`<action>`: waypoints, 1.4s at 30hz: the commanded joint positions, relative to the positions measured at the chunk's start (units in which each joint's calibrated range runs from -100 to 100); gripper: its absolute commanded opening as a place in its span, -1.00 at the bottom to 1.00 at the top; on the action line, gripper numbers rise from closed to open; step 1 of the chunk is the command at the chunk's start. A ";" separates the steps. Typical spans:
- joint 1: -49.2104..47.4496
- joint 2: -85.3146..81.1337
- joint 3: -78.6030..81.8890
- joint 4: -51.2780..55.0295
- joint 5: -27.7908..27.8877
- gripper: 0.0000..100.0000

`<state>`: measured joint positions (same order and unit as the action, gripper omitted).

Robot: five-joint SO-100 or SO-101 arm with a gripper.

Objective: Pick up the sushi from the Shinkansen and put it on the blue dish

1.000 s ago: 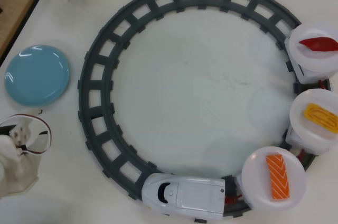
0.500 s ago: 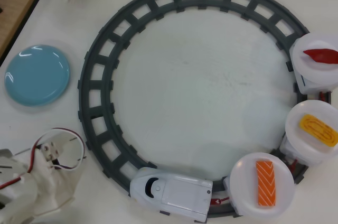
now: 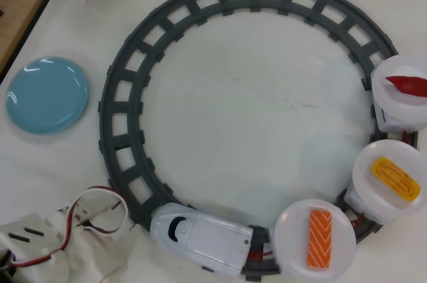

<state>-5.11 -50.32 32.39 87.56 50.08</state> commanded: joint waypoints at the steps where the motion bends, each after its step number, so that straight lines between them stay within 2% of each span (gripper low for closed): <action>1: 3.35 0.09 -4.98 0.04 2.90 -0.66; 12: 7.84 2.33 -5.34 0.72 9.02 -0.61; 16: 7.57 8.47 -8.58 1.31 9.02 -0.45; 24: 5.02 19.25 -18.95 9.29 8.76 -0.45; 42: 4.32 21.74 -13.09 8.87 8.50 -0.45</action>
<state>-1.51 -28.64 18.30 96.39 58.51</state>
